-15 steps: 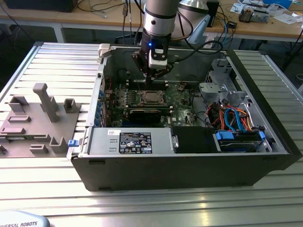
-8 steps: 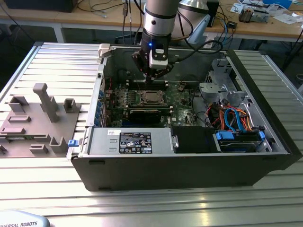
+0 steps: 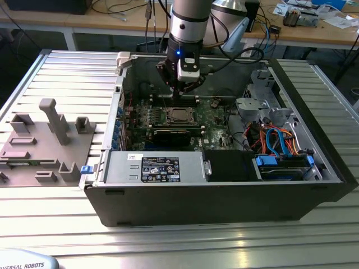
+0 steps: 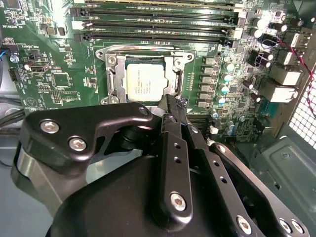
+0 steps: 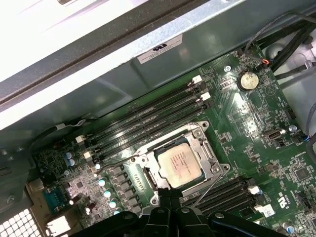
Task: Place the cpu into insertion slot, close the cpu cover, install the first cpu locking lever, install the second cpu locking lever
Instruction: 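Install the first cpu locking lever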
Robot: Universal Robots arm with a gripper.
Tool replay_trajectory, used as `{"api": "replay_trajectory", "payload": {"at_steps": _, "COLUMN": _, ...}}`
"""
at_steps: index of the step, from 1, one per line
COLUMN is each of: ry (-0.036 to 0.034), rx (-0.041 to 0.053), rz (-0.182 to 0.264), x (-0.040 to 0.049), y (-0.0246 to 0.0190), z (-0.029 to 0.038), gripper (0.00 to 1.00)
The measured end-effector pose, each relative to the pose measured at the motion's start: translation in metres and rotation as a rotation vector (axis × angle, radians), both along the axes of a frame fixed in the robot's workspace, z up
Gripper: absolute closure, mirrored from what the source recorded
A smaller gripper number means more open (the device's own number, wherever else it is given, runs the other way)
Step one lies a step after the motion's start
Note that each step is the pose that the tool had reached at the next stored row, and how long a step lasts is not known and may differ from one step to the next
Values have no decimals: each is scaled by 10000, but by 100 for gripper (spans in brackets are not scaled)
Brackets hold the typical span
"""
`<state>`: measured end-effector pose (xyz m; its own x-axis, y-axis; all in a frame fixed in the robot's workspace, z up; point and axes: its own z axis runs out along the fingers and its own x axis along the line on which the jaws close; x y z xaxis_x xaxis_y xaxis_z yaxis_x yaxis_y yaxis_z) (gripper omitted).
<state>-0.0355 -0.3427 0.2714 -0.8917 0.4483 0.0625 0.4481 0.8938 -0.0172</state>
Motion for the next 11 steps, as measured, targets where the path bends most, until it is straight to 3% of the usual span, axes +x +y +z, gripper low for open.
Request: {"api": "replay_trajectory", "payload": {"at_steps": 11, "ry": 0, "rx": 0, "rz": 182, "x": 0, "y": 0, "z": 0, "gripper": 89}}
